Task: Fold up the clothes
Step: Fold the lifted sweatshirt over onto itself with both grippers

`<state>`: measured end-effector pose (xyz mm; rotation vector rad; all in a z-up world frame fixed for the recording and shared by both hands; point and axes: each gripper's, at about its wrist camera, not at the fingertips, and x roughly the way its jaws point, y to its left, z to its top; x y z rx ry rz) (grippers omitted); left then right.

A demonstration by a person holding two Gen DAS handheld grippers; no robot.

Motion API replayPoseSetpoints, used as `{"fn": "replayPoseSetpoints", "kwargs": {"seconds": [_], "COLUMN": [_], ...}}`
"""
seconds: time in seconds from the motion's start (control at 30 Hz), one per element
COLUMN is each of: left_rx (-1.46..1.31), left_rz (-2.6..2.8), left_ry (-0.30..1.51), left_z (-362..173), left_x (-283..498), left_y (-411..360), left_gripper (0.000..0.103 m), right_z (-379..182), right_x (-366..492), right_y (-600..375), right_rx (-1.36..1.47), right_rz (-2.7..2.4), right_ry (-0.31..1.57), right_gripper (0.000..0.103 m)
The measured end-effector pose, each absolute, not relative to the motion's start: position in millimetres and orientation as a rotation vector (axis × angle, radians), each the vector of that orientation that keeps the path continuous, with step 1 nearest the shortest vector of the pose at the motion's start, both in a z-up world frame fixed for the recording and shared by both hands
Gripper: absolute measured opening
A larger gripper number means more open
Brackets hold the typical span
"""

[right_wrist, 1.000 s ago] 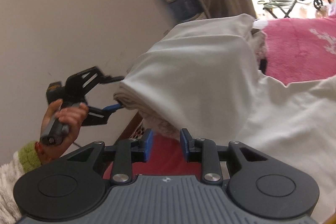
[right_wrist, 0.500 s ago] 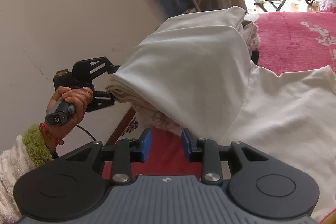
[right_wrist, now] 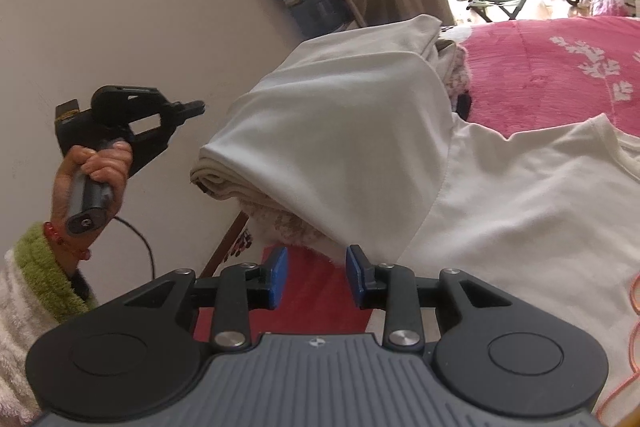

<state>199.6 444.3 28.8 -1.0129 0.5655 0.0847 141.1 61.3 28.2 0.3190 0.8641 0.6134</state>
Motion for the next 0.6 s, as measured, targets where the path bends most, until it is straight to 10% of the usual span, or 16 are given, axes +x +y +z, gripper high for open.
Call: {"fn": "replayPoseSetpoints", "kwargs": {"seconds": [0.3,0.6], "left_rx": [-1.27,-1.44], "left_rz": [0.161,0.184], "left_ry": [0.722,0.717], "left_z": [-32.4,-88.3], "left_x": [177.9,150.4], "left_y": [464.5,479.9], "left_gripper": [0.035,0.044], "right_z": [69.1,87.7], "right_x": [158.4,165.4], "right_y": [95.7,224.9], "right_rx": [0.198,-0.399], "right_rz": [0.696,0.83], "right_ry": [0.671,0.411], "right_gripper": [0.043,0.042]}}
